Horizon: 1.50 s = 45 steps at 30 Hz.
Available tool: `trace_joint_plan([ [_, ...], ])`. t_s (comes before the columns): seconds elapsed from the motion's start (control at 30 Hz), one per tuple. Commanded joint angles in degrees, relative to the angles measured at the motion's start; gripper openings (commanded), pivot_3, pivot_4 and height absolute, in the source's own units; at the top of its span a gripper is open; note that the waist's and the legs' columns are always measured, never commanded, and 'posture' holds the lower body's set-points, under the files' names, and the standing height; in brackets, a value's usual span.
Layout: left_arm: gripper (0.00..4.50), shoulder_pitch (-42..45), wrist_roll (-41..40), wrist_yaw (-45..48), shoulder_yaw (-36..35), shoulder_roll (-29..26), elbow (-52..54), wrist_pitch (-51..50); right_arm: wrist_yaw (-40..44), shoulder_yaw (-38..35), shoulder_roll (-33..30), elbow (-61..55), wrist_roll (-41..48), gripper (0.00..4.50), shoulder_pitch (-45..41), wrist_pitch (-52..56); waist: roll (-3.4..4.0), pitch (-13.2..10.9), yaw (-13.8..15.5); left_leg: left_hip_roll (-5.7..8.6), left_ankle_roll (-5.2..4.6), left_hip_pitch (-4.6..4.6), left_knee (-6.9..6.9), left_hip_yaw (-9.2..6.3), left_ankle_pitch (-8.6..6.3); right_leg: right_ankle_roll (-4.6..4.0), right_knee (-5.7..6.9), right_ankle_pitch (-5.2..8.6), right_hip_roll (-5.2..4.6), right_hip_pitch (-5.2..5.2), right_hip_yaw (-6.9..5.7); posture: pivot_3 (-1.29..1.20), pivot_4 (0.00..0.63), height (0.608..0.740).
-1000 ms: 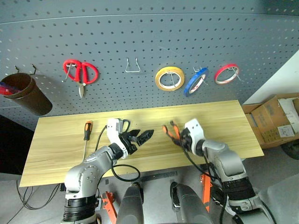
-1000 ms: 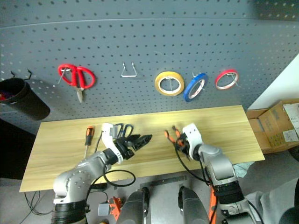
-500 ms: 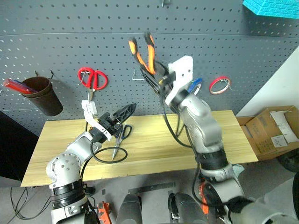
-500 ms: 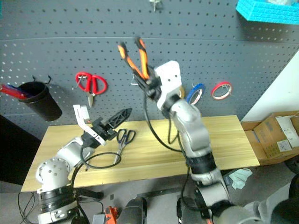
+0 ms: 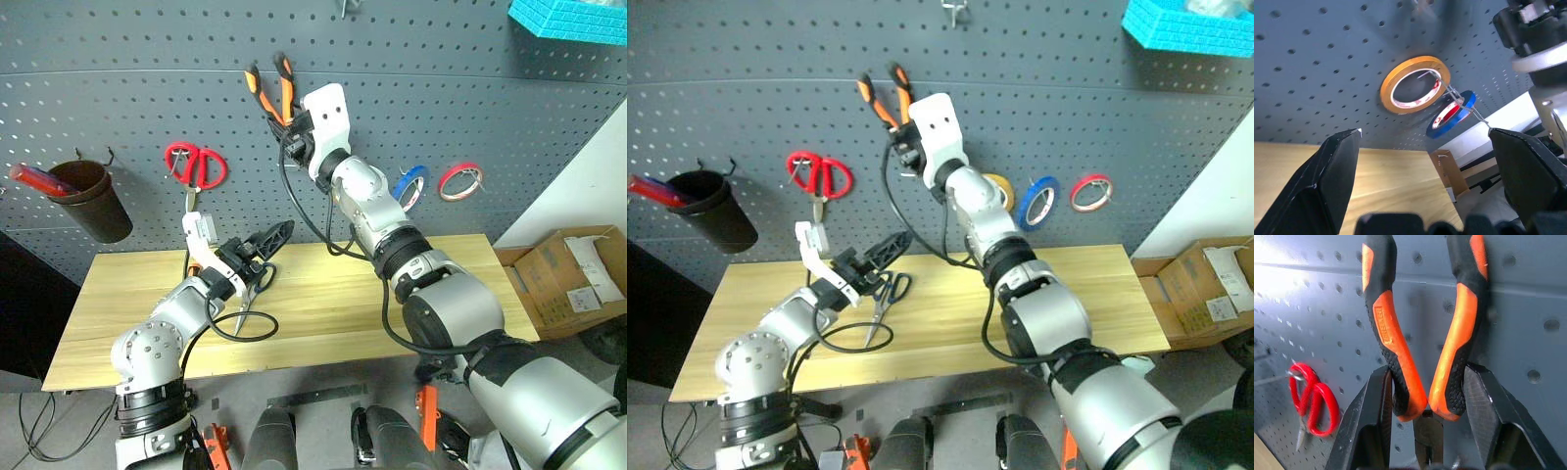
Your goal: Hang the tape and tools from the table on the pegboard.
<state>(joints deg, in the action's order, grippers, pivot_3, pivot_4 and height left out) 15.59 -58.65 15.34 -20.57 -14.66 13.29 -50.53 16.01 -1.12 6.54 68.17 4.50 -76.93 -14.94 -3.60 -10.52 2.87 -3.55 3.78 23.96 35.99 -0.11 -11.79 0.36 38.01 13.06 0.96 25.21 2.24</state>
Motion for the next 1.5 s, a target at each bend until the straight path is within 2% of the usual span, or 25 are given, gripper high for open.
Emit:
trace_joint_plan([
  [0.03,4.50,-0.3,-1.9,-0.8,-0.7,-0.5,3.1,0.5,-1.6,-1.6,-0.6,1.7,-0.4,1.72,-1.3,-1.3,0.03,0.0,0.4,-0.01,0.00,0.00,0.02,0.00,0.01,-0.01,0.00,0.01,0.02,0.00,0.00,0.29,0.110,0.740],
  [0.23,4.50,-1.0,-2.9,-1.8,-0.7,-1.3,3.6,0.4,-2.2,-1.1,-0.3,3.0,-1.6,1.72,-0.4,-0.9,0.04,0.0,0.7,0.02,-0.07,0.00,0.11,0.03,0.05,-0.01,-0.02,0.00,0.03,-0.04,0.05,0.29,0.117,0.740],
  [0.37,4.50,-1.3,-3.0,-2.0,-0.4,-1.9,3.4,0.6,-1.3,1.8,-0.1,2.8,-4.6,1.72,2.8,0.5,0.04,0.0,0.9,0.00,-0.07,-0.01,0.07,0.02,0.05,-0.01,-0.01,0.01,0.03,-0.04,0.03,0.28,0.119,0.740],
  [0.63,4.50,-0.1,5.6,-2.0,3.9,-3.6,-0.3,3.4,0.9,5.6,-0.9,-5.9,-8.2,4.41,14.0,1.9,0.07,0.0,0.9,0.02,-0.07,-0.06,0.08,0.04,0.05,-0.02,0.00,0.00,0.03,-0.08,0.05,0.23,0.124,0.740],
  [0.67,4.50,0.2,7.3,-2.1,4.6,-4.0,-0.9,3.9,1.7,5.8,-1.2,-8.2,-8.1,4.48,15.6,2.4,0.08,0.0,0.9,0.01,-0.07,-0.04,0.09,0.04,0.05,-0.02,0.00,0.00,0.03,-0.06,0.06,0.23,0.125,0.740],
  [0.87,4.50,0.7,28.6,-2.7,16.0,-9.5,-7.5,12.3,10.0,9.3,-5.8,-41.5,-5.7,4.48,35.3,15.4,0.14,0.0,1.1,0.03,-0.06,-0.05,0.04,0.07,0.04,-0.01,-0.01,0.01,0.04,-0.04,0.09,0.19,0.135,0.740],
  [0.97,4.50,0.2,39.1,-3.3,22.5,-11.6,-13.0,16.5,17.0,12.8,-11.3,-62.1,-2.8,4.48,47.9,23.8,0.24,-0.1,0.9,0.02,-0.06,-0.04,0.01,0.12,0.04,-0.01,-0.01,0.02,0.04,0.01,0.11,0.14,0.150,0.740],
  [1.07,4.50,1.1,44.1,-2.3,25.4,-11.1,-18.6,19.4,22.8,16.1,-16.9,-74.7,-0.6,4.48,55.5,29.4,0.40,-0.2,0.4,0.03,-0.08,-0.05,0.01,0.14,0.02,-0.02,-0.02,0.05,0.04,0.00,0.13,0.11,0.159,0.740],
  [1.17,4.50,4.1,48.4,-3.2,26.2,-10.5,-25.1,21.4,26.4,17.9,-21.1,-79.7,0.7,4.48,58.5,31.5,0.47,-0.2,-0.3,0.01,-0.10,-0.08,0.11,0.17,0.04,0.18,0.02,0.23,0.06,-0.01,0.14,0.09,0.172,0.740],
  [1.27,4.50,6.3,50.6,-3.7,25.8,-9.9,-29.6,21.6,28.7,18.9,-23.7,-81.8,1.5,4.48,59.4,32.0,0.47,-0.3,-1.4,-0.02,-0.33,-0.19,0.14,0.15,0.18,0.00,0.07,0.11,0.15,-0.05,0.14,0.07,0.184,0.740],
  [1.5,4.50,4.9,54.2,-3.7,25.3,-10.2,-30.8,20.3,31.4,21.8,-27.5,-81.9,-0.1,4.48,59.2,29.3,0.66,-0.5,-2.5,-0.01,-0.43,-0.20,0.11,0.20,0.24,0.02,0.02,0.05,0.17,-0.07,0.21,0.04,0.220,0.740],
])
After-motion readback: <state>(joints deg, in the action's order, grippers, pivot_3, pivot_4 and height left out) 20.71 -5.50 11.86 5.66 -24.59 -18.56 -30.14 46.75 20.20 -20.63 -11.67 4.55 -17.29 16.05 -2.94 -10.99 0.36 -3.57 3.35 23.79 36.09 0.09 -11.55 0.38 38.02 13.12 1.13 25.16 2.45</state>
